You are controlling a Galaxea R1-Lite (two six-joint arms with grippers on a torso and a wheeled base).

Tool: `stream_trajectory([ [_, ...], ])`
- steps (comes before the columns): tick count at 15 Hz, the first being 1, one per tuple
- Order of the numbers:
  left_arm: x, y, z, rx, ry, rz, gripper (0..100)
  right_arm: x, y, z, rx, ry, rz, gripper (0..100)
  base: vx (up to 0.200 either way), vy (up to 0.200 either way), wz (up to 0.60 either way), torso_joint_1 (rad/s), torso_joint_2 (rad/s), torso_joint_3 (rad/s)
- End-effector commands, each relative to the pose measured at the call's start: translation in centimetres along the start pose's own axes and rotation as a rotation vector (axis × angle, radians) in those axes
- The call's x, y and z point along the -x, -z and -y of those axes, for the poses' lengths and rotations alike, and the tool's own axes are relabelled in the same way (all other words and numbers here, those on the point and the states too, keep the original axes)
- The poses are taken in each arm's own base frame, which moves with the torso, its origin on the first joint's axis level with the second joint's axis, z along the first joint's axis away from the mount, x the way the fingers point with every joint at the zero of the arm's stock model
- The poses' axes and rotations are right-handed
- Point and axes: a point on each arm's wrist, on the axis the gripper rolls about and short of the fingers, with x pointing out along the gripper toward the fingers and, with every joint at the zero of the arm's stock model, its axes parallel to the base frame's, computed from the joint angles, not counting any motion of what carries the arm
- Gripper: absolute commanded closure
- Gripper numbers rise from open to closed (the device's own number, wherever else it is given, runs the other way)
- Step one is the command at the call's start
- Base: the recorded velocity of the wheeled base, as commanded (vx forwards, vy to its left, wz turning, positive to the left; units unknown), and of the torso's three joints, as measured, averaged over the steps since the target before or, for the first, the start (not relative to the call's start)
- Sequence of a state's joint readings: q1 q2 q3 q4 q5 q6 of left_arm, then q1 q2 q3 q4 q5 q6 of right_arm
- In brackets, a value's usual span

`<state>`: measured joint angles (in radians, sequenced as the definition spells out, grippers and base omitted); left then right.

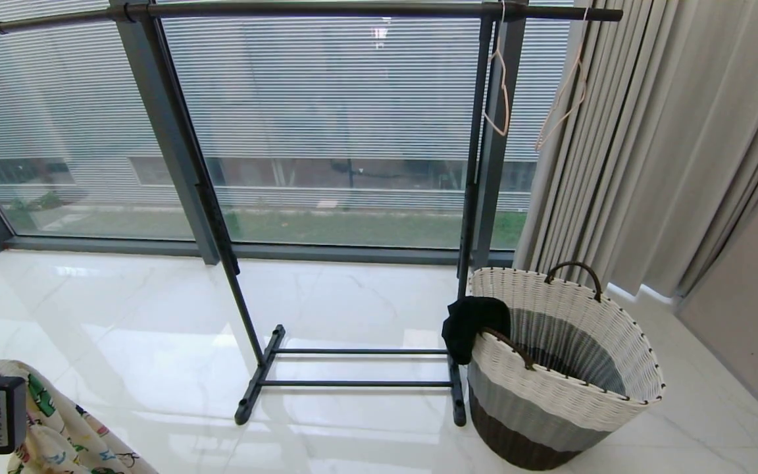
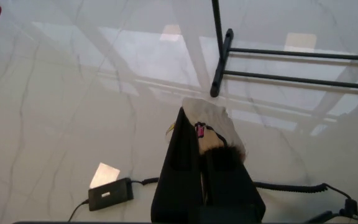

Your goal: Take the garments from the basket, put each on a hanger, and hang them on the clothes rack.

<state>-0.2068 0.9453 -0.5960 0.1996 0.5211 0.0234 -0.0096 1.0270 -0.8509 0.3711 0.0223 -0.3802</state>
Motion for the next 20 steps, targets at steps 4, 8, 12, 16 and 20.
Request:
stream_trajectory([
  [4, -0.1, 0.6, 0.0, -0.01, -0.008, -0.013, 100, -1.3, -0.6, 0.3, -0.025, 0.001, 0.015, 0, 0.0, 0.0, 0.0, 0.163, -0.43, -0.277],
  [8, -0.2, 0.3, 0.0, -0.008, -0.01, 0.033, 100, -2.6, -1.3, 0.6, -0.075, 0.012, 0.038, 0, 0.0, 0.0, 0.0, 0.189, -0.47, -0.283],
  [12, -0.4, 0.6, 0.1, -0.025, -0.01, 0.028, 100, -3.0, -1.5, 0.7, -0.081, 0.012, 0.042, 0, 0.0, 0.0, 0.0, 0.21, -0.49, -0.283],
  [16, -0.3, 0.6, 0.1, -0.038, -0.01, 0.029, 100, -3.0, -1.6, 0.7, -0.094, 0.012, 0.044, 0, 0.0, 0.0, 0.0, 0.226, -0.51, -0.282],
  [20, -0.3, 0.6, 0.1, -0.039, -0.01, 0.031, 100, -3.1, -1.5, 0.7, -0.102, 0.006, 0.045, 0, 0.0, 0.0, 0.0, 0.243, -0.53, -0.285],
])
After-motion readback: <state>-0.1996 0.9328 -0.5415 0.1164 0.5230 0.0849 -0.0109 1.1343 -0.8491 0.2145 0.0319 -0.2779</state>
